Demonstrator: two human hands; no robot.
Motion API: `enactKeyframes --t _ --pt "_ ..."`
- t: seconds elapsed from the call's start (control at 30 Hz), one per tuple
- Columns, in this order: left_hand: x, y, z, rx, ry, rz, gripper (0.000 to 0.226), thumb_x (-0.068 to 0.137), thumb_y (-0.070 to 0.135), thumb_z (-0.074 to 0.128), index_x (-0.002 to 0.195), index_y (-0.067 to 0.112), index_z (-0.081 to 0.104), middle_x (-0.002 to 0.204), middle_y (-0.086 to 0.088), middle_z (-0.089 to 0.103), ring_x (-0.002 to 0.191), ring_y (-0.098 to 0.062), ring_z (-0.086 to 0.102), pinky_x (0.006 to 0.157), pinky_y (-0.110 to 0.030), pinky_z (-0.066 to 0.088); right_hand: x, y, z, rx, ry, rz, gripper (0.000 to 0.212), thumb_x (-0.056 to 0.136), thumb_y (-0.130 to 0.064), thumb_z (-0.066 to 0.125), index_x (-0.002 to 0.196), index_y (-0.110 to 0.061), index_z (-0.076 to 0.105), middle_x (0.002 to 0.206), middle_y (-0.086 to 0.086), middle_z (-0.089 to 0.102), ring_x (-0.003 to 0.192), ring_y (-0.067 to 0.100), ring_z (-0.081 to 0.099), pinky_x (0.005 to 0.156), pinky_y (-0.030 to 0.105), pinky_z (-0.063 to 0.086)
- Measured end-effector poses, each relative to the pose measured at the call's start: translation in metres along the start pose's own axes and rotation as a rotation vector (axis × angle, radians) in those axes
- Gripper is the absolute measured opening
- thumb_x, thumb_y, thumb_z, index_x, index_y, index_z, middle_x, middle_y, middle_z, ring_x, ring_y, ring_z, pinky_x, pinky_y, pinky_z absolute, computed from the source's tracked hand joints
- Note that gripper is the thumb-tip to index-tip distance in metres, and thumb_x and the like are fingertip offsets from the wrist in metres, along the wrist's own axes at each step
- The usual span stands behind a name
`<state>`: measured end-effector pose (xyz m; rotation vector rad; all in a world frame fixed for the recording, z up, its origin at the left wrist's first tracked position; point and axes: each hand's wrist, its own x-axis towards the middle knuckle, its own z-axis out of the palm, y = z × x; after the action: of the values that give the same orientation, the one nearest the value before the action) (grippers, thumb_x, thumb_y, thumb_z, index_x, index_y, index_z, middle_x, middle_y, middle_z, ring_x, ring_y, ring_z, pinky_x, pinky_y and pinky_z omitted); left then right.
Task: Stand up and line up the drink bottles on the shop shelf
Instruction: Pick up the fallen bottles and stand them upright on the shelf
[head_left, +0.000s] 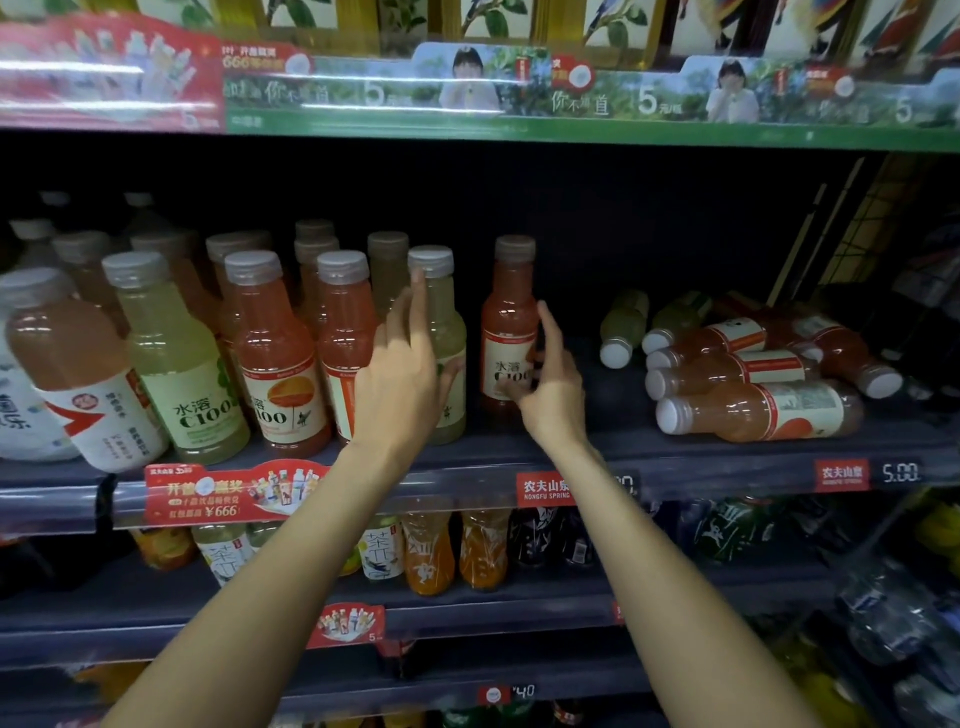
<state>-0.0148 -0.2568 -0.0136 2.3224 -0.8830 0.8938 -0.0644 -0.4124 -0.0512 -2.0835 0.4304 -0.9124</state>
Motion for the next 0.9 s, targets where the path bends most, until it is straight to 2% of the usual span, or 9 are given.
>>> enactKeyframes --t 0.2,0.27,0.37,0.43,0.57,0.63,0.7,0.8,0.9 --pt "0.0 0.002 0.006 0.079 -0.015 -0.016 0.091 0.082 0.035 0.07 0.149 0.0 0.019 0.144 -0.021 0.042 0.115 -0.036 0.055 0.059 -0.036 0.056 0.019 -0.011 0.025 -0.068 -0.134 0.1 0.084 0.094 -0.007 0.052 0.147 -0.044 0.0 0.132 0.012 0.039 0.117 0.023 0.049 0.095 0.03 0.037" --pt "0.0 0.002 0.006 0.087 -0.017 -0.02 0.091 0.083 0.036 0.07 0.149 0.0 0.019 0.145 -0.02 0.042 0.115 -0.035 0.055 0.06 -0.036 0.056 0.02 -0.008 0.027 0.01 -0.194 0.123 0.079 0.094 -0.005 0.05 0.149 -0.037 0.004 0.136 0.01 0.042 0.123 0.023 0.048 0.102 0.034 0.04" --pt "-0.001 0.001 0.008 0.076 -0.025 -0.029 0.09 0.083 0.034 0.07 0.149 0.001 0.019 0.145 -0.02 0.041 0.117 -0.034 0.054 0.066 -0.036 0.056 0.01 -0.005 0.018 0.061 -0.272 0.096 0.066 0.095 -0.005 0.047 0.15 -0.024 0.016 0.142 0.004 0.045 0.129 0.018 0.042 0.101 0.022 0.033" --pt "-0.002 0.001 0.009 0.037 -0.031 -0.03 0.088 0.085 0.029 0.07 0.15 0.0 0.017 0.147 -0.022 0.037 0.121 -0.037 0.05 0.072 -0.038 0.055 0.003 -0.002 0.006 0.022 -0.29 0.028 0.059 0.095 -0.007 0.048 0.148 -0.02 0.025 0.143 0.004 0.044 0.132 0.018 0.039 0.104 0.023 0.031" --pt "-0.014 0.012 0.004 -0.065 0.086 -0.007 0.074 0.084 0.007 0.063 0.148 0.0 0.025 0.15 -0.025 0.028 0.132 -0.04 0.037 0.067 -0.026 0.047 -0.005 0.009 -0.037 -0.431 -0.159 -0.206 0.042 0.093 -0.013 0.051 0.134 -0.019 0.049 0.136 0.006 0.049 0.126 0.025 0.04 0.096 0.034 0.039" --pt "-0.026 0.023 0.0 -0.142 0.192 0.011 0.064 0.083 0.005 0.062 0.142 0.003 0.037 0.145 -0.022 0.035 0.13 -0.036 0.038 0.078 -0.021 0.038 -0.006 0.015 -0.062 -0.65 -0.094 -0.269 0.038 0.09 -0.011 0.052 0.128 -0.016 0.055 0.13 0.006 0.053 0.12 0.027 0.045 0.09 0.037 0.042" --pt "-0.034 0.034 0.002 -0.247 0.249 0.131 0.051 0.084 0.005 0.06 0.133 0.004 0.047 0.136 -0.018 0.045 0.124 -0.03 0.042 0.091 -0.019 0.035 -0.001 0.023 -0.079 -0.799 -0.089 -0.264 0.04 0.087 -0.009 0.055 0.127 -0.015 0.056 0.128 0.01 0.054 0.113 0.034 0.05 0.089 0.043 0.042" --pt "-0.029 0.045 0.023 -0.207 0.033 0.33 0.043 0.087 0.016 0.056 0.129 0.009 0.051 0.116 -0.009 0.06 0.107 -0.026 0.053 0.09 -0.031 0.039 0.02 0.039 -0.087 -1.01 -0.151 -0.262 0.05 0.083 -0.004 0.057 0.131 -0.012 0.051 0.127 0.019 0.049 0.096 0.042 0.058 0.092 0.052 0.041" --pt "-0.019 0.052 0.049 0.018 -0.328 0.239 0.05 0.095 0.042 0.047 0.138 0.018 0.043 0.119 -0.008 0.061 0.11 -0.031 0.055 0.092 -0.039 0.039 0.046 0.045 -0.082 -1.275 -0.35 -0.109 0.06 0.091 -0.009 0.044 0.147 -0.021 0.025 0.142 0.014 0.031 0.109 0.037 0.054 0.101 0.047 0.03"
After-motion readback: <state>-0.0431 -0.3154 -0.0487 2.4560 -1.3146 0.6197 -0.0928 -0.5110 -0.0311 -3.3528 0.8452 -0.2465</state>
